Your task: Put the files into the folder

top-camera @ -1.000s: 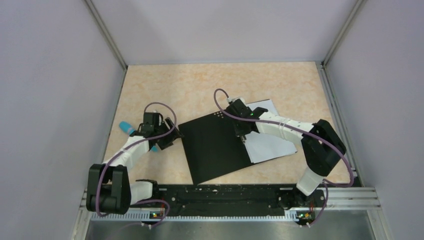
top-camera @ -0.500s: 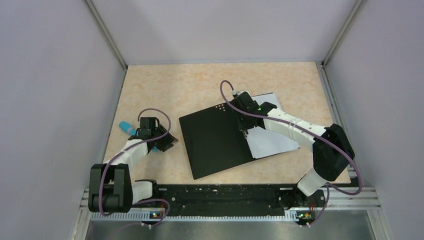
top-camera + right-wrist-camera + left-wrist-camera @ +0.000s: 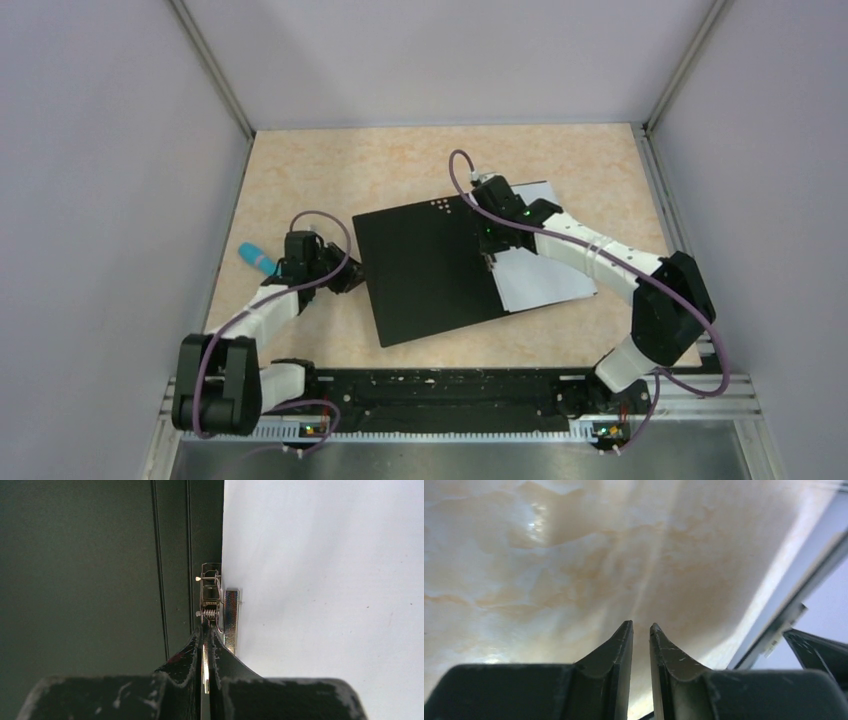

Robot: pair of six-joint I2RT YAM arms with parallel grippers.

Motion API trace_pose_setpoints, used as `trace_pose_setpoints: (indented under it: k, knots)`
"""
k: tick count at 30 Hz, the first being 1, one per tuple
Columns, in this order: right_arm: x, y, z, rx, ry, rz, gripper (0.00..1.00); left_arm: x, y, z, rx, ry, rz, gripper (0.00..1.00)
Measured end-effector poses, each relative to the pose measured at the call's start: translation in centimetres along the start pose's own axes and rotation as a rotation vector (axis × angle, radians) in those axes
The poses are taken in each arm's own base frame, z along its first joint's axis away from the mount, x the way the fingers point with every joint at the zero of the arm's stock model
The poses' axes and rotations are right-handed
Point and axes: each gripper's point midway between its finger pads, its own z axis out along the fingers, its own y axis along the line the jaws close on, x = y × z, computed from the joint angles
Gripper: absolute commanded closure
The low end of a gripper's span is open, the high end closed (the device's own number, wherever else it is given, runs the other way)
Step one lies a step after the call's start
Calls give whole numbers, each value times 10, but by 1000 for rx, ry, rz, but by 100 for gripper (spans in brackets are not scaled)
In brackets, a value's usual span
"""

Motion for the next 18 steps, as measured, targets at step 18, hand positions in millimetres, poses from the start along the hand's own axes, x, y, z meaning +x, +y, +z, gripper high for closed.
trace_pose_setpoints:
  k: [18]
  knots:
    - [37,98,66,-266,61,185,100,2,-80,-43,240,28,158,75]
